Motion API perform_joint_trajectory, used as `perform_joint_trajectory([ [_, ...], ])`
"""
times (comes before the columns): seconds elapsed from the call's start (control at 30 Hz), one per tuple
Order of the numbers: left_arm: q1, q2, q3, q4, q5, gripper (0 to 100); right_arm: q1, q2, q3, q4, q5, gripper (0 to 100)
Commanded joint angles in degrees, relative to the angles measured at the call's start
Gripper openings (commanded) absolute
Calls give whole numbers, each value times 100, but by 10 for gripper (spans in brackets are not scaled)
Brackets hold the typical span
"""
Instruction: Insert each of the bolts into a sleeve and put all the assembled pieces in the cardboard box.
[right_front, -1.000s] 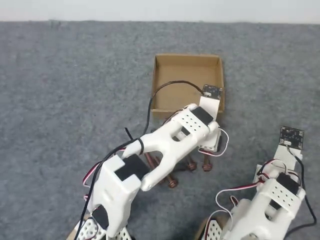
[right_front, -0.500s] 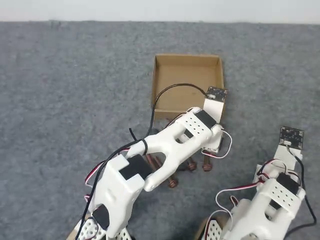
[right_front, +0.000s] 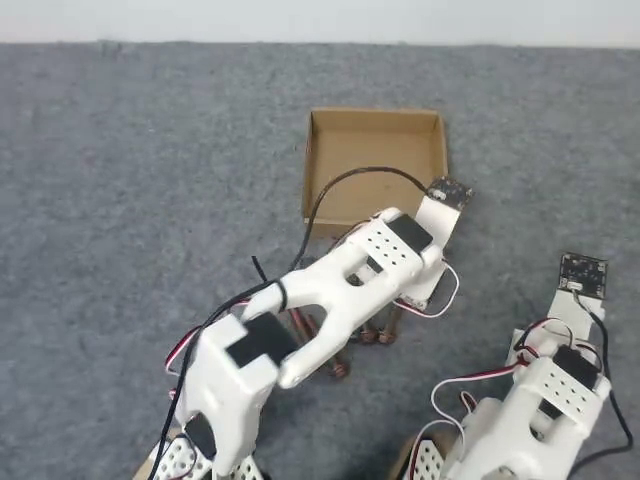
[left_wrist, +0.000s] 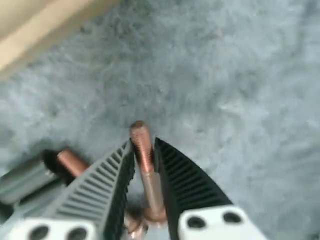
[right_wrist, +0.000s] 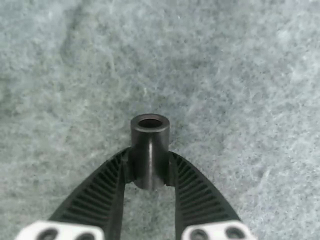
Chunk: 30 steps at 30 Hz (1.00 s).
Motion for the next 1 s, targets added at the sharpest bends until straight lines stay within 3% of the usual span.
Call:
perform_joint_trajectory([
  [0.0, -273, -1055, -242, 264, -97, 48, -75, -242, -26, -75, -9, 6],
  [0.47, -3042, -1864, -180, 800, -79, 50, -57, -242, -26, -84, -9, 6],
  [0.57, -2998, -1873, -13, 818, -70, 47, -57, -242, -26, -84, -9, 6],
  [0.8, -1793, -1873, 391, 774, -105, 12, -57, -242, -26, -84, -9, 6],
  [0.97, -1389, -1873, 558, 466, -308, 12, -57, -242, -26, -84, -9, 6],
])
